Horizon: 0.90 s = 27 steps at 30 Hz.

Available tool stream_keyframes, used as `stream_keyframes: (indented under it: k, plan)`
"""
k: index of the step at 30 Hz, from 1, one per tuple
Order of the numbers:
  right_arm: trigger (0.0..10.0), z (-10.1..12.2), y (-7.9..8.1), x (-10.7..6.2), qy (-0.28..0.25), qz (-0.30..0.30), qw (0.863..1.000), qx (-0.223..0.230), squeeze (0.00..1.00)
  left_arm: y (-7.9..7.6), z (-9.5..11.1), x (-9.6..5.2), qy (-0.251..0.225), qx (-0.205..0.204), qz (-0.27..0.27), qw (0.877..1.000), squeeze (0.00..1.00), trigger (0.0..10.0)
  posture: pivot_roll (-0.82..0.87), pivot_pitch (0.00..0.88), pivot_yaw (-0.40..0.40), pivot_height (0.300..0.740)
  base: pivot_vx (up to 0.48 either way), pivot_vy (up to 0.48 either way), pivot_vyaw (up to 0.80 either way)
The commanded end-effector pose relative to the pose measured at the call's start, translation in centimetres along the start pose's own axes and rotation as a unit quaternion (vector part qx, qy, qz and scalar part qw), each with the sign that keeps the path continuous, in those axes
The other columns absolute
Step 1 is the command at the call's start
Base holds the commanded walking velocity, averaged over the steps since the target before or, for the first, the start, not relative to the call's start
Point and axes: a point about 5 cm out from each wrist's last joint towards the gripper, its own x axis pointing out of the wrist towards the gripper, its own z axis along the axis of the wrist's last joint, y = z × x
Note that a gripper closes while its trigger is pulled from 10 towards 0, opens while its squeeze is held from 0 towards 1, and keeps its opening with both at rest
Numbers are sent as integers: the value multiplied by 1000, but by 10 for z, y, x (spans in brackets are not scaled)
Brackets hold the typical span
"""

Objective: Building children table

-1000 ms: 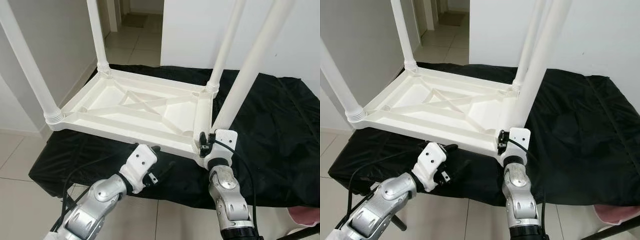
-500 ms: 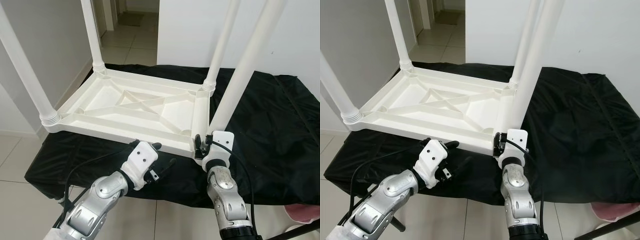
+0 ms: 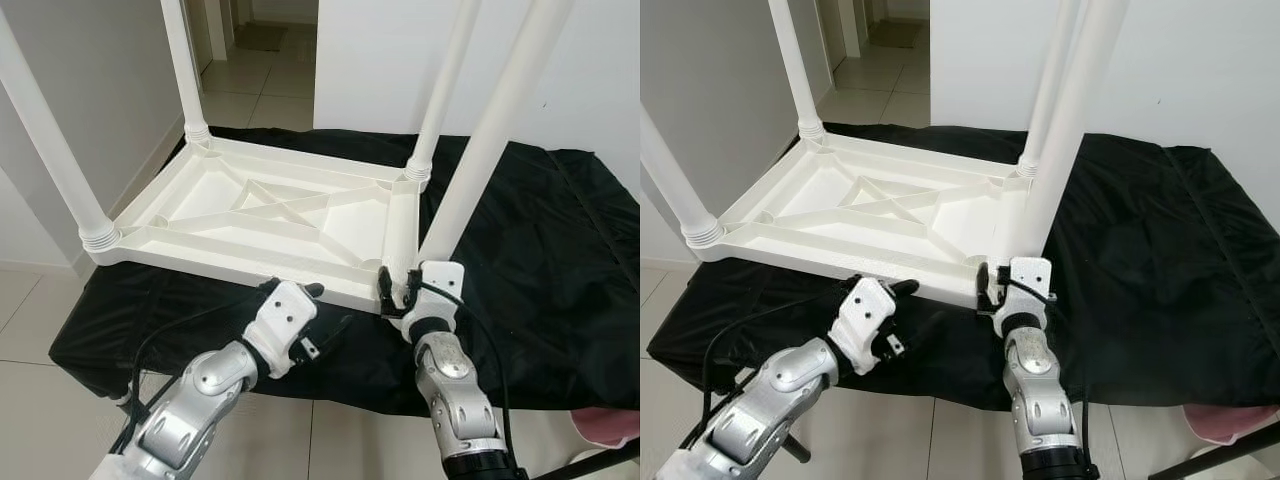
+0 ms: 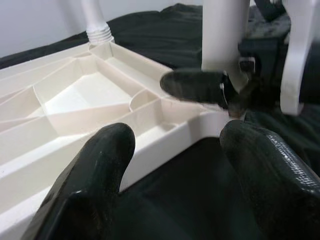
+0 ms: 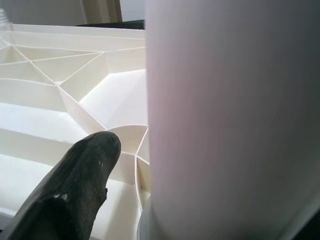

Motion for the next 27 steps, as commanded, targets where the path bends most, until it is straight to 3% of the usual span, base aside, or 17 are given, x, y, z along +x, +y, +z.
stream_keyframes:
  k: [1,6,14,27]
  plan:
    - [10000,-4,-1,-1,2,5,1000,8,0,-2,-1,1,-4,-1,-31,1000,0,10000,-26,0,-22,740,0,0,0]
    - [10000,-6,-1,-1,1,3,1000,6,0,-2,-1,3,-6,-2,-30,1000,0,10000,-34,0,-17,740,0,0,0]
    - [10000,-3,-2,-4,-35,17,999,-2,0,10,6,11,-21,7,-11,1000,0,10000,-43,0,11,740,0,0,0]
    - [10000,-5,-8,-9,-68,25,997,5,0,18,-5,5,-2,25,19,1000,0,10000,-31,0,13,740,0,0,0]
